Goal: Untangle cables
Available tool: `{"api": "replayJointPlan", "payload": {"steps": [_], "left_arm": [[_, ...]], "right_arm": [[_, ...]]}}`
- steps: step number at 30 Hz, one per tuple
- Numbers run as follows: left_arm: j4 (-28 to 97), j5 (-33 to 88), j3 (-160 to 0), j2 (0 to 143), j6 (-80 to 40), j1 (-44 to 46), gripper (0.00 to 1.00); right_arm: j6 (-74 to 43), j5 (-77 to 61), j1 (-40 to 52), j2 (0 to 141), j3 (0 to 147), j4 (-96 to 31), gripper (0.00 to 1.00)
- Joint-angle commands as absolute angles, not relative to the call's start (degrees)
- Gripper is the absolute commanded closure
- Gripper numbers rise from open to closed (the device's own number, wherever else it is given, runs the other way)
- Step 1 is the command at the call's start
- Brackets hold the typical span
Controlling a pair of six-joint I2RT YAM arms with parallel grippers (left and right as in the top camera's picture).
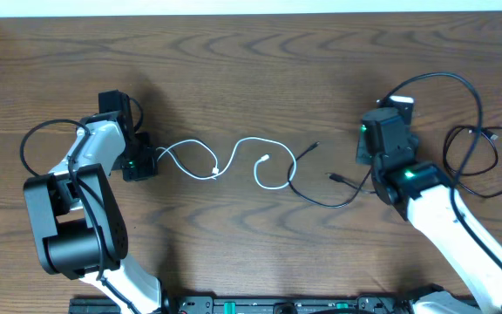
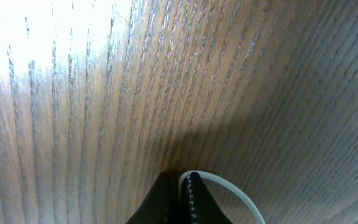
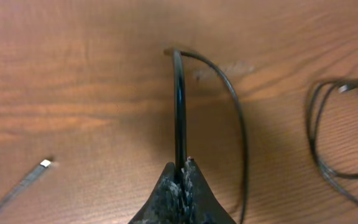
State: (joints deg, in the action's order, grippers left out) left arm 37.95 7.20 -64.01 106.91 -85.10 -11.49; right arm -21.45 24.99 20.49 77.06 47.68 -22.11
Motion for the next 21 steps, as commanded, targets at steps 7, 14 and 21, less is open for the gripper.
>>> {"api": "replayJointPlan", "payload": {"steps": [7, 14, 21], "left_arm": [[38.72, 6.02, -63.53, 107.39, -84.77, -11.81, 0.92], [38.72, 6.02, -63.53, 107.39, -84.77, -11.81, 0.92], [38.72, 6.02, -63.53, 107.39, -84.75, -11.81, 0.92]], "right_arm": [[-22.7, 17.26, 20.45, 83.46, 48.36, -22.06, 0.98], [-22.72, 11.0, 20.45, 85.32, 48.36, -20.93, 0.89], [-22.7, 5.91, 20.45, 85.32, 48.36, -20.51, 0.52]]}}
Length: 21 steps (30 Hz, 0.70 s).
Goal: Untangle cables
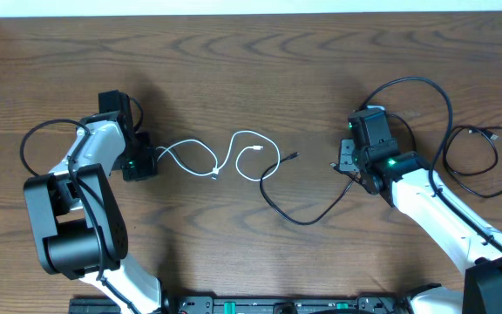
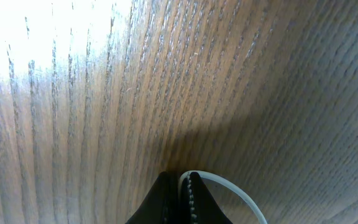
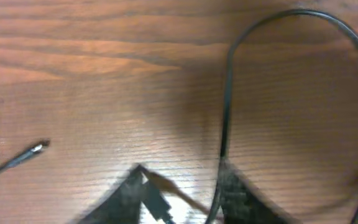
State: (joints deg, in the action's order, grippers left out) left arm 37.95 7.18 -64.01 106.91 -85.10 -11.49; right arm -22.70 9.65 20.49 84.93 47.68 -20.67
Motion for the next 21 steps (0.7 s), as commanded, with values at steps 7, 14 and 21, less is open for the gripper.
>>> {"api": "replayJointPlan", "payload": {"steps": [7, 14, 21], "left_arm": [[38.74, 6.02, -63.53, 107.39, -84.77, -11.81, 0.92], [38.74, 6.02, -63.53, 107.39, -84.75, -11.81, 0.92], [38.74, 6.02, -63.53, 107.39, -84.77, -11.81, 0.93]], "right_arm": [[-22.7, -5.76, 21.96, 86.56, 48.29, -16.78, 0.32], [-22.72, -8.32, 27.88, 90.04, 48.29, -12.75, 0.31], [-23.53, -8.29, 35.51, 94.41, 48.29, -9.04, 0.34]]}}
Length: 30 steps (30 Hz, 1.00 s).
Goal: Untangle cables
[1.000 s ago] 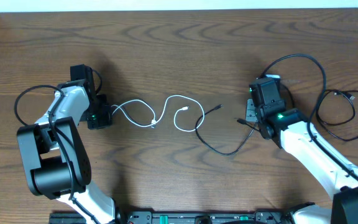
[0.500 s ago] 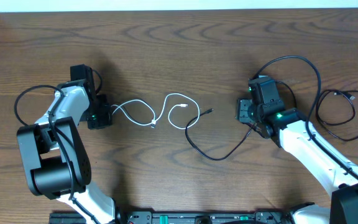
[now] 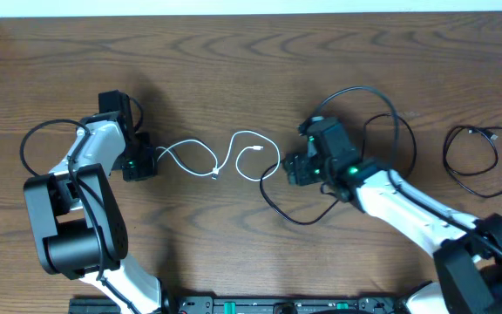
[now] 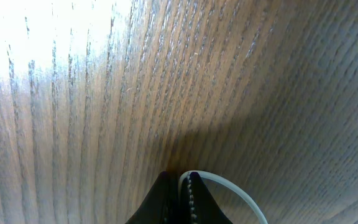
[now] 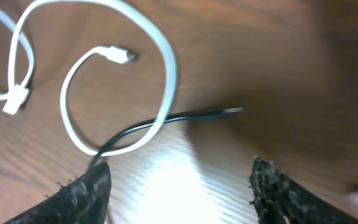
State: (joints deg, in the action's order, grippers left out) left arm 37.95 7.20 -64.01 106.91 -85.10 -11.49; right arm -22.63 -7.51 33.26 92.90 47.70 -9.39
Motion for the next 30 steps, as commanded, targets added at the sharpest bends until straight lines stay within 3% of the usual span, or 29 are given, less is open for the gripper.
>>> {"api": "replayJointPlan", "payload": {"steps": [1, 15, 24, 30], "left_arm": [[38.74, 6.02, -63.53, 107.39, -84.77, -11.81, 0.92], [38.74, 6.02, -63.53, 107.39, -84.77, -11.81, 0.92], [38.74, 6.02, -63.53, 107.39, -84.77, -11.81, 0.92], [38.72, 6.02, -63.53, 107.39, -84.77, -11.81, 0.92]], "right_arm": [[-24.4, -8.32, 36.6, 95.13, 48.29, -8.88, 0.34], [-29.8, -8.29, 46.59, 105.43, 48.29, -2.55, 0.47], [-29.76, -5.06, 48.56, 106.78, 48.34, -1.8, 0.99], [-22.02, -14.26, 48.25, 103.37, 49.71, 2.92, 0.99]]}}
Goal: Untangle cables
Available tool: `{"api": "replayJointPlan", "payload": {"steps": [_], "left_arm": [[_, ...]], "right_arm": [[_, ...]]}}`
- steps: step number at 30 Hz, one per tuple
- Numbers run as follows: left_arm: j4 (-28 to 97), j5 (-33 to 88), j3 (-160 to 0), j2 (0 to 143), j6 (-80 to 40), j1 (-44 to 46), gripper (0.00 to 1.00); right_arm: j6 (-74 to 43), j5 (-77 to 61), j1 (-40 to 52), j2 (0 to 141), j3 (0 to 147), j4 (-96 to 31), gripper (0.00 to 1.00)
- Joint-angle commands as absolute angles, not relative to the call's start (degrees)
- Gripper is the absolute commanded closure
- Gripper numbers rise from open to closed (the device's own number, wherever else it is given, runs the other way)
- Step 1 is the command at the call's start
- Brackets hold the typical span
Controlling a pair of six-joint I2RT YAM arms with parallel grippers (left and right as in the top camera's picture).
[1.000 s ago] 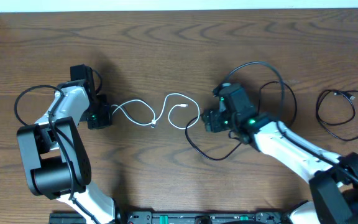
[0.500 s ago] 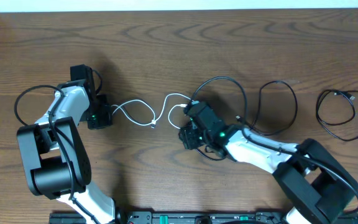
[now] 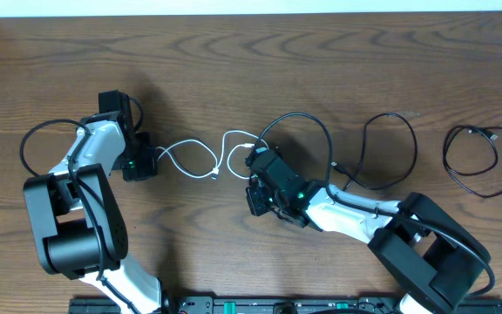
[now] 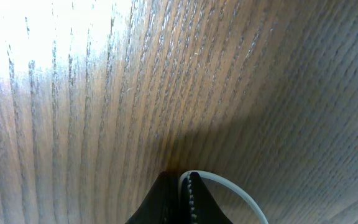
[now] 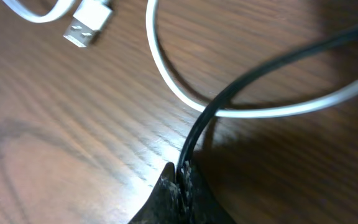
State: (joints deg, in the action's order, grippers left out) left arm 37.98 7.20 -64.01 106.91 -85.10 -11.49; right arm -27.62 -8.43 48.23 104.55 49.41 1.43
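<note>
A white cable (image 3: 200, 160) lies in loops at the table's middle left, and its USB plug (image 5: 86, 30) shows in the right wrist view. My left gripper (image 3: 144, 162) is shut on the cable's left end (image 4: 229, 186). A black cable (image 3: 308, 126) arcs up from the white loops and runs right into a second loop (image 3: 390, 122). My right gripper (image 3: 253, 167) is shut on the black cable (image 5: 241, 81) just where it crosses over a white loop (image 5: 166, 87).
A separate coiled black cable (image 3: 482, 161) lies at the far right. The left arm's own black lead (image 3: 33, 139) loops at the far left. The brown wooden table (image 3: 251, 61) ends at a pale edge along the top.
My right gripper was open beside the black cable's plug end. It has moved left and is now shut on the black cable at the white loop. The black cable now arcs upward.
My right gripper was first shut on the black cable at the right. Then it stood open further left with the cable let go, then open over the crossing of both cables, and now it grips the black one there. My left gripper held the white cable throughout.
</note>
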Motion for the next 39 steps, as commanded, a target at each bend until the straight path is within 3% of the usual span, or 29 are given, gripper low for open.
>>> {"api": "replayJointPlan", "payload": {"steps": [1, 13, 28, 39], "left_arm": [[38.72, 6.02, -63.53, 107.39, -84.77, -11.81, 0.93], [38.72, 6.02, -63.53, 107.39, -84.77, -11.81, 0.92], [38.72, 6.02, -63.53, 107.39, -84.77, -11.81, 0.93], [38.74, 6.02, -63.53, 107.39, -84.77, -11.81, 0.92]], "right_arm": [[-19.79, -16.8, 48.25, 102.28, 49.89, 4.03, 0.99], [-7.99, -19.14, 46.68, 87.39, 49.95, 7.97, 0.99], [-9.78, 18.5, 44.16, 86.21, 49.93, -9.17, 0.99], [-12.64, 25.19, 43.46, 88.49, 49.93, -13.17, 0.97]]}}
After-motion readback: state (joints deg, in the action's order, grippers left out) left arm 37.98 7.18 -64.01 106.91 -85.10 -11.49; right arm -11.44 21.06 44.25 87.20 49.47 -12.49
